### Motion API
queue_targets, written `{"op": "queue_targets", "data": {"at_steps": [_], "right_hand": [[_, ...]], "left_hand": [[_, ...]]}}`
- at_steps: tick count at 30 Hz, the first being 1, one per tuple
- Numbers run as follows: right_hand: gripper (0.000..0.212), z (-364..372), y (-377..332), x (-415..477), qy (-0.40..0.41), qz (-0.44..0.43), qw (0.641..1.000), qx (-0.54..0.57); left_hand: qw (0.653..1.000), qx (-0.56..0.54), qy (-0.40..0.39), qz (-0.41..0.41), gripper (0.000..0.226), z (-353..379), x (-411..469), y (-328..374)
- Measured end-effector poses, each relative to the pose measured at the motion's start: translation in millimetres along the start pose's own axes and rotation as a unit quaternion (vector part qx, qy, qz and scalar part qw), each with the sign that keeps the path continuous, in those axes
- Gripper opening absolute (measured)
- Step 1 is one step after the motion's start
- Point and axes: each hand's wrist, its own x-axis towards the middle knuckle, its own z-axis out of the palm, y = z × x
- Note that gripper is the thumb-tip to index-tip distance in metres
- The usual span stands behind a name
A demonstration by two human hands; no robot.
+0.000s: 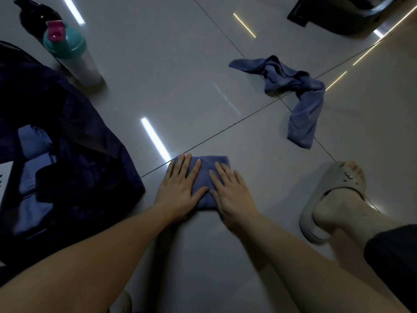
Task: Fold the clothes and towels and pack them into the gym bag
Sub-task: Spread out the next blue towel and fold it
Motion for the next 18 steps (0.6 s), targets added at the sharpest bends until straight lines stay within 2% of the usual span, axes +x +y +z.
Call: {"op": "queue_targets", "data": {"at_steps": [6, 10, 12, 13, 15, 18], "right_hand": [[0.076, 15.0, 11.6, -17.6, -0.04, 0.066, 0.997, 0.02], [0.073, 7.9, 6.7, -10.8, -0.002, 0.077, 0.997, 0.018], [0.07, -5.1, 10.6, 5.5, 0.03, 0.091, 0.995, 0.042], [0.071, -13.5, 13.8, 16.5, 0.038, 0.092, 0.993, 0.065], [0.078, -31.2, 21.0, 38.4, -0.005, 0.084, 0.992, 0.093], [0.07, -52.3, 23.5, 63.9, -0.084, 0.056, 0.994, 0.044]], "left_hand": [[0.999, -0.004, -0.008, -0.052, 0.083, 0.4, -6.2, -21.0], [0.999, -0.015, 0.016, -0.042, 0.081, -14.1, 2.4, -19.7], [0.997, -0.061, 0.037, -0.031, 0.077, -28.2, 14.1, -21.7], [0.996, -0.085, 0.029, -0.022, 0.076, -36.5, 22.4, -24.1], [0.996, -0.079, -0.029, 0.006, 0.073, -53.1, 37.5, -28.0], [0.994, -0.009, -0.106, 0.023, 0.073, -66.4, 52.2, -27.8]]}}
